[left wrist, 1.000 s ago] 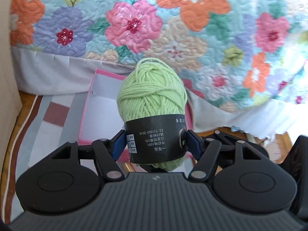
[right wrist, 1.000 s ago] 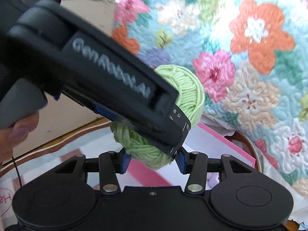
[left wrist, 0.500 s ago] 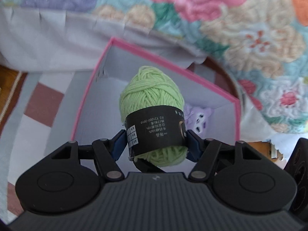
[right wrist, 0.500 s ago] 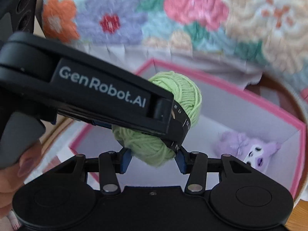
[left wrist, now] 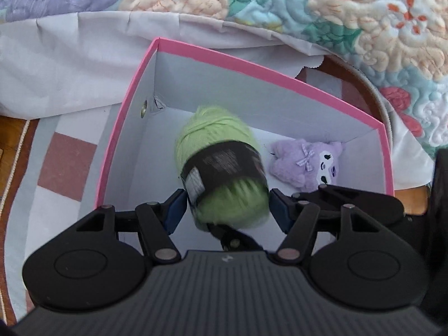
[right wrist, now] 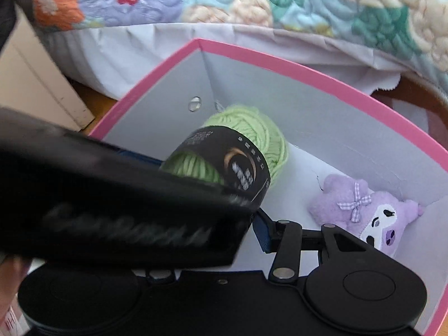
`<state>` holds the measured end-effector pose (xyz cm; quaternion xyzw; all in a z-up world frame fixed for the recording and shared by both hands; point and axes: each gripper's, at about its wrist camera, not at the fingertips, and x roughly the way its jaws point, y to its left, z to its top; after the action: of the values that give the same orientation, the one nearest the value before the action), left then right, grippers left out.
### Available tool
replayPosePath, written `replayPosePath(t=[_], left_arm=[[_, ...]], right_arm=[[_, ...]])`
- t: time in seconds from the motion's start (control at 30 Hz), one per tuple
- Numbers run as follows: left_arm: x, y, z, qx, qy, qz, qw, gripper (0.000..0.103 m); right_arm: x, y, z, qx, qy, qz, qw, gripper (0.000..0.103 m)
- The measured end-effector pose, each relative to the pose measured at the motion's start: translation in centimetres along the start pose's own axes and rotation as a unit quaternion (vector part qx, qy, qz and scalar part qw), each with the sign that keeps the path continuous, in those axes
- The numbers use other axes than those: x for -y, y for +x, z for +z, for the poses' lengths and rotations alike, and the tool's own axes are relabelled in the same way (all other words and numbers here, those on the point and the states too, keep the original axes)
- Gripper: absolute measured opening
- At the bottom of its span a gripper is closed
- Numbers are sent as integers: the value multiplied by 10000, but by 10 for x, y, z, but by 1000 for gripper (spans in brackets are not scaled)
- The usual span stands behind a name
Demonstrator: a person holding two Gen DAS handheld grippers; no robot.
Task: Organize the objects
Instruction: 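Carry the green yarn skein into the pink box and open the left tool, then lift the left tool out of the box and back over the rug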
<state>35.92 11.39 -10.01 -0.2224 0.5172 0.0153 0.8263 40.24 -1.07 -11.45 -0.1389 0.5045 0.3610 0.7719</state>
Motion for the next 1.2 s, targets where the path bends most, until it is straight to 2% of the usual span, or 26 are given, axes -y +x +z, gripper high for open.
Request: replayPosePath(t=[0.1, 0.17, 0.2, 0.23, 0.3, 0.33, 0.37, 0.4, 0.57, 0.7, 0.8, 0.9, 0.93, 1.07, 1.2], left_arm=[[0, -12, 0, 188, 54, 19, 9998, 64], [-1, -19, 1, 309, 127, 120, 9994, 62], [-1, -21, 2, 313, 190, 192, 9991, 55], [-1, -22, 3, 293, 235, 259, 9990, 44], [-5, -18, 9, 205, 217, 312, 9991, 34], [-7, -17, 9, 178, 204, 305, 9992, 29], [-8, -14, 9, 161, 197, 308, 9992, 27], [-9, -14, 9, 159, 185, 315, 9992, 25], [-10, -18, 4, 325, 109, 249, 9991, 25], [-14, -34, 8, 365, -35, 157, 9992, 25], [-14, -46, 13, 427, 26, 220, 9988, 25], [-12, -51, 12, 400, 89, 311, 9987, 31], [-11, -52, 10, 366, 81, 316, 9988, 34], [-9, -67, -1, 82, 13, 246, 9997, 35], [4, -98, -13, 165, 255, 441, 9986, 43]], right_arm=[[4, -3, -1, -8, 119, 81, 9999, 59], [7, -7, -4, -12, 174, 136, 9998, 70], [8, -10, -6, 4, 204, 206, 9996, 70], [12, -6, -3, -3, 228, 292, 9993, 70], [13, -10, -6, 54, 273, 408, 9988, 69], [8, -19, -14, 107, 281, 468, 9985, 67], [7, -18, -14, 138, 274, 491, 9983, 54], [5, -17, -14, 125, 254, 475, 9985, 50], [-8, -8, -3, 249, 235, 119, 9993, 39], [-11, 0, 8, 385, 325, -12, 9987, 39], [-15, 6, 13, 390, 327, 202, 9985, 41], [-17, 6, 11, 405, 373, 272, 9981, 44], [-16, 3, 9, 390, 432, 319, 9978, 44], [-10, -23, -5, 406, 730, 525, 9951, 48], [-16, -70, -17, 584, 659, 482, 9950, 53]])
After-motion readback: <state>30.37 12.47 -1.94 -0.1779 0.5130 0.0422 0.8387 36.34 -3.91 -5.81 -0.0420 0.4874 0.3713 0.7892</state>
